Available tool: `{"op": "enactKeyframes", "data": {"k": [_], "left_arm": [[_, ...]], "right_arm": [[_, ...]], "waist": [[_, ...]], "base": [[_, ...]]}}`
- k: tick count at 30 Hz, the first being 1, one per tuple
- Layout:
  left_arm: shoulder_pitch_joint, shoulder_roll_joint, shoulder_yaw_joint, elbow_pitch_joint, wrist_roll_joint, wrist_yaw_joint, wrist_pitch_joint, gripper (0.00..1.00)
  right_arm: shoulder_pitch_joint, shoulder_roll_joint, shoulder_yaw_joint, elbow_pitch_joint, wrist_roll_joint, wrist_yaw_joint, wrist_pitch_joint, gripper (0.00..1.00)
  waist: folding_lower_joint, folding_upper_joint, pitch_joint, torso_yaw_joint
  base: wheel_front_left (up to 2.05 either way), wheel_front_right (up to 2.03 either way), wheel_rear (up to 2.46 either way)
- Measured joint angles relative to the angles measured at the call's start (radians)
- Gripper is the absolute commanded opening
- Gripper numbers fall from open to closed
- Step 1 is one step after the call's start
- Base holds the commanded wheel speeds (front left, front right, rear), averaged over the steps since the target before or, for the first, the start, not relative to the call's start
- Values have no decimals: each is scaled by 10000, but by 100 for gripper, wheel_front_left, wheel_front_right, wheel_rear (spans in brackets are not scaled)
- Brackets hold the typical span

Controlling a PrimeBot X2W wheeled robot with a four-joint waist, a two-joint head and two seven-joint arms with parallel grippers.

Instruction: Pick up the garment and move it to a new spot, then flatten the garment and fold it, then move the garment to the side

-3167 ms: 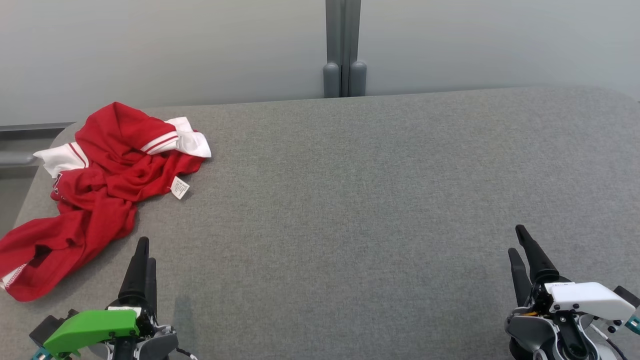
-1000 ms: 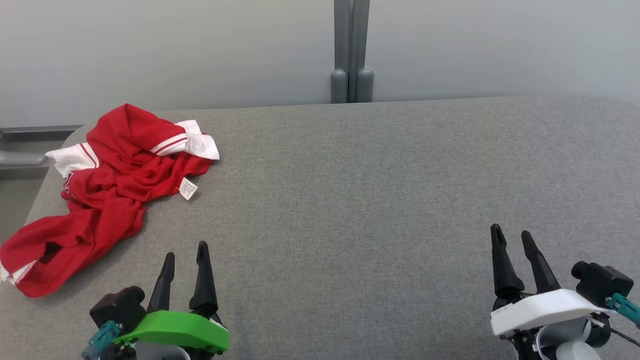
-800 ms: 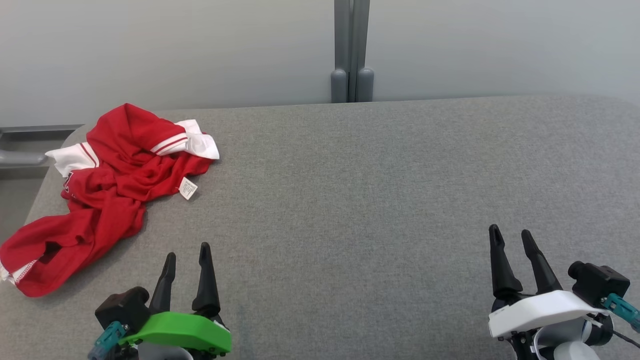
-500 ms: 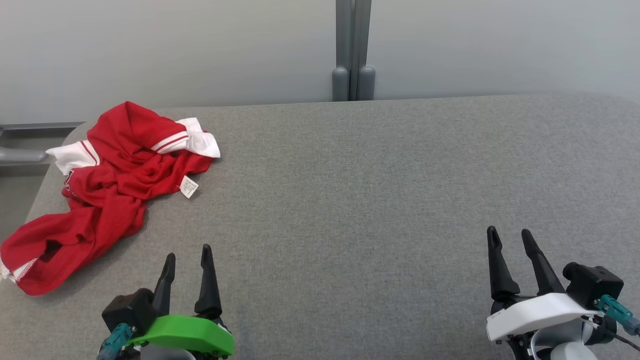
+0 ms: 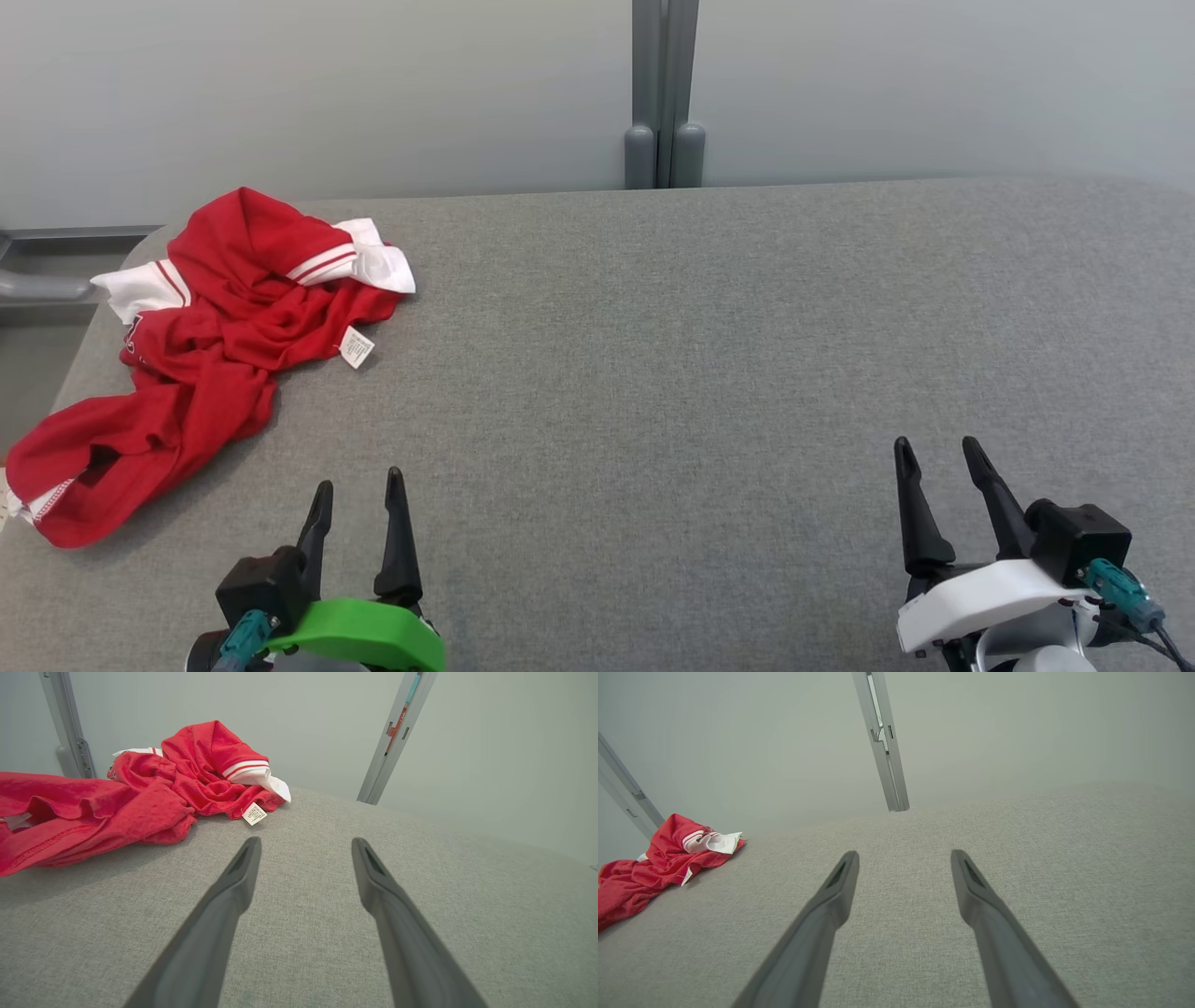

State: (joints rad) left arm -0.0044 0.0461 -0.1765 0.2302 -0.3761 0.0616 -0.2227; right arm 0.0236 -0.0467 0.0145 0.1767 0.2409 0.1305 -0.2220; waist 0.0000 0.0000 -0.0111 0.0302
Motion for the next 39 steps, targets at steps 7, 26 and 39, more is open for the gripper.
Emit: {"op": "enactKeyframes", "data": {"k": [7,26,39], "left_arm": [[-5,2,-73,205,305,84,-132,100],[-20,8,-184,514,1214,263,-397,100],[-64,8,-232,602,1168,278,-397,100]], "right_arm": [[-60,-6,82,174,-545,0,-127,100],[-89,-13,142,221,-1569,2,-408,100],[-129,-12,82,270,-1569,2,-408,100]], "waist": [[0,0,12,1],[0,0,23,19],[0,0,50,6]], "base": [[0,0,0],[0,0,0],[0,0,0]]}}
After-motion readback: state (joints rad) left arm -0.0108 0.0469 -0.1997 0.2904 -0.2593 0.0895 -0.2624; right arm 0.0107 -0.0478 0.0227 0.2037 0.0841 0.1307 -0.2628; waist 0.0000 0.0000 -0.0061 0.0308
